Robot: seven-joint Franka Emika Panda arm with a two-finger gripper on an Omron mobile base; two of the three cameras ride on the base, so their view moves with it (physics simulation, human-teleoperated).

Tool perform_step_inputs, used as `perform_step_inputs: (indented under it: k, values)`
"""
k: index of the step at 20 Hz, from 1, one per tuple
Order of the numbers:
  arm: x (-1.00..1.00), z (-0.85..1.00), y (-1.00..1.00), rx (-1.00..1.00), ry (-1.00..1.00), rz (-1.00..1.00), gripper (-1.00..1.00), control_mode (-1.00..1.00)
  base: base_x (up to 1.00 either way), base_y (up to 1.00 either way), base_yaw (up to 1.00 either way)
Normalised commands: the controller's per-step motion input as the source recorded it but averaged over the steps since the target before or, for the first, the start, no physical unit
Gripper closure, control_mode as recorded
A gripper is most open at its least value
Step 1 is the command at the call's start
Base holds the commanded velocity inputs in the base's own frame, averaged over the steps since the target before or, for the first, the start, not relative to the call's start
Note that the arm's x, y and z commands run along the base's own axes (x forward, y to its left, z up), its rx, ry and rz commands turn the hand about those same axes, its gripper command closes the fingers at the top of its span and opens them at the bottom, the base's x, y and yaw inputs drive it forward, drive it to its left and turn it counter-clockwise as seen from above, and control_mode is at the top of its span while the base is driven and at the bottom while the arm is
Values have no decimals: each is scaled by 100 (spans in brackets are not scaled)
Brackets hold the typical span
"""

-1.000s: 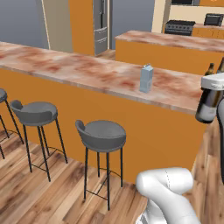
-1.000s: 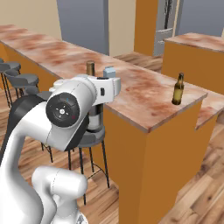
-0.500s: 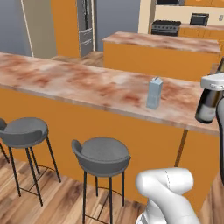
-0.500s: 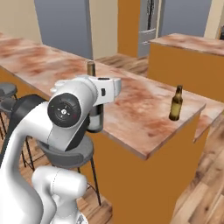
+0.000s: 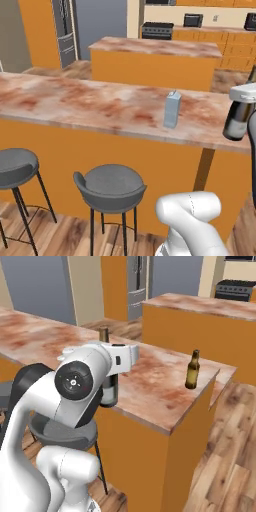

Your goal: Move the drinks to the dining counter.

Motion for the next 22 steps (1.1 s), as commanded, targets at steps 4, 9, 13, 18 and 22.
perform_step_inputs:
  k: [4, 9, 13, 18, 22]
  values:
    - [0, 0, 0, 0, 0, 0, 100, 100, 100, 0, -35]
    - [0, 0, 0, 0, 0, 0, 100, 100, 100, 0, -33]
    - [54, -22, 0, 9, 0, -16, 100, -100, 24, 0, -8]
    - [52, -5, 0, 2, -2, -3, 100, -100, 0, 0, 0]
    - [47, 0, -1, 0, -2, 0, 100, -100, 0, 0, 0]
